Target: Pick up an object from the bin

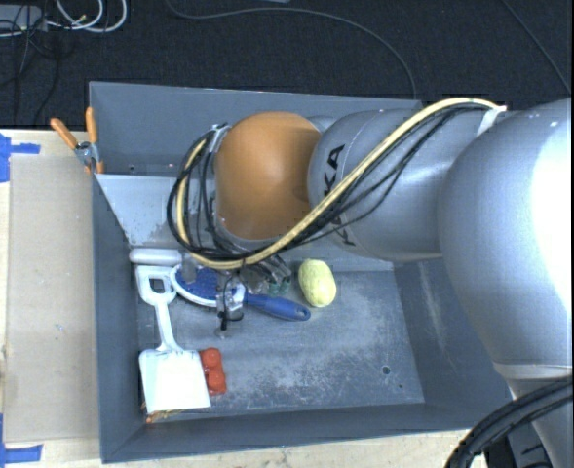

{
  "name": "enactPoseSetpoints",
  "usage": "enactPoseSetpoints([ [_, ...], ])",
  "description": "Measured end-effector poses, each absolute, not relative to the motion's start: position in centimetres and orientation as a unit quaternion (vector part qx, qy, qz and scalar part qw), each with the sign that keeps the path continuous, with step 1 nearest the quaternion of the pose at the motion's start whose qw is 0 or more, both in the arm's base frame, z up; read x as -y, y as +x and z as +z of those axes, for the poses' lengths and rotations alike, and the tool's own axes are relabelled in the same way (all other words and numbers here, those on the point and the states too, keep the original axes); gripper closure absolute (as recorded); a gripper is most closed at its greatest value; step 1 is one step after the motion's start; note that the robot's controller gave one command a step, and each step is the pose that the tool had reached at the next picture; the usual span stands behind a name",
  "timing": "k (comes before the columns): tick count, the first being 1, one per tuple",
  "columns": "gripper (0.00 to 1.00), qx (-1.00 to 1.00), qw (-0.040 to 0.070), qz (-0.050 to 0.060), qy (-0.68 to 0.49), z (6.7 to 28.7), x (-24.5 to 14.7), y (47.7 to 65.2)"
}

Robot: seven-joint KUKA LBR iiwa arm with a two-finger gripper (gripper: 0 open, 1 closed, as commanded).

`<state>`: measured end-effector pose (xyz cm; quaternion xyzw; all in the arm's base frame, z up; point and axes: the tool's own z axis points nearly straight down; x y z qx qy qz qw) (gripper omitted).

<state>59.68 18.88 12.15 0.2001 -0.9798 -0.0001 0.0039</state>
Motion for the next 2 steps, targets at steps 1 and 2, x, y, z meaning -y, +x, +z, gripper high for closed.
enactPoseSetpoints([
  [1, 0.0, 0.974, 0.0, -0.001, 0.227, 12.9, -18.2, 60.6],
  [2, 0.0, 0.991, -0.001, -0.001, 0.134, 9.9, -16.7, 61.5],
])
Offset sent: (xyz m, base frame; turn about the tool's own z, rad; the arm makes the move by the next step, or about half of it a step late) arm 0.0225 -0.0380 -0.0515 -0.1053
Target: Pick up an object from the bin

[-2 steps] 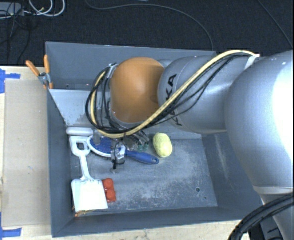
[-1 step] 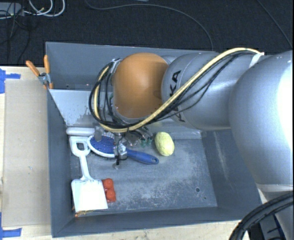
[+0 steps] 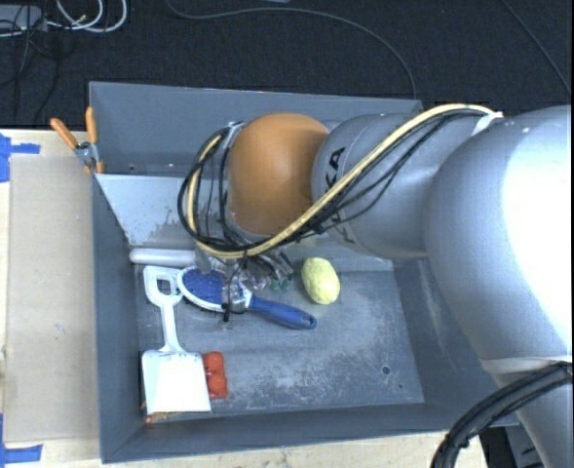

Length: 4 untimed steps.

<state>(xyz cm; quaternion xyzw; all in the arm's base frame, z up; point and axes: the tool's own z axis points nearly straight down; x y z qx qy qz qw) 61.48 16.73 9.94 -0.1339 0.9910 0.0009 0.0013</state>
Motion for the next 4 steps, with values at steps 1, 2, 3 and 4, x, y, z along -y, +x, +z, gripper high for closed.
enactPoseSetpoints([
  [1, 1.0, -0.974, 0.007, 0.004, -0.228, 7.8, -16.7, 62.5],
  [2, 1.0, -0.974, 0.007, 0.004, -0.227, 7.7, -16.7, 62.5],
  [3, 1.0, -0.974, 0.011, 0.005, -0.225, 10.4, -16.7, 62.7],
  [4, 1.0, -0.975, 0.007, 0.005, -0.224, 11.8, -16.7, 62.5],
])
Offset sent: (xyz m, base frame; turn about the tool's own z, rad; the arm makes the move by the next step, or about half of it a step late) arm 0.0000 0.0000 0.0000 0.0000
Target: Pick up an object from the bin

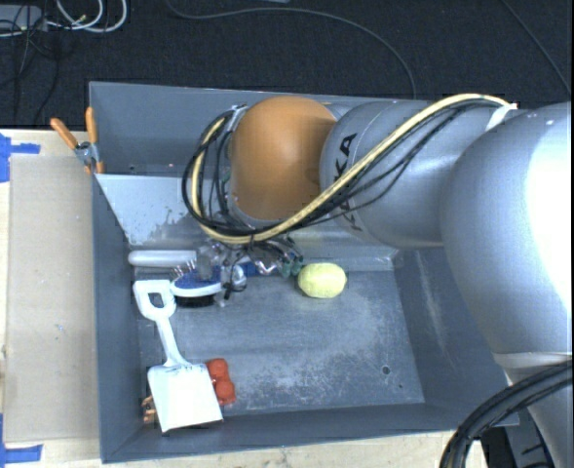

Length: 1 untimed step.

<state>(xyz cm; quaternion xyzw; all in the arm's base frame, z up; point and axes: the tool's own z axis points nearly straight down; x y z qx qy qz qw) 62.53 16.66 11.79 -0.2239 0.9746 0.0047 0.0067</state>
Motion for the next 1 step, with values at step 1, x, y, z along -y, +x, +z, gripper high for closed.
enactPoseSetpoints([
  [1, 1.0, -0.975, 0.01, 0.006, -0.222, 16.56, -16.78, 62.71],
])
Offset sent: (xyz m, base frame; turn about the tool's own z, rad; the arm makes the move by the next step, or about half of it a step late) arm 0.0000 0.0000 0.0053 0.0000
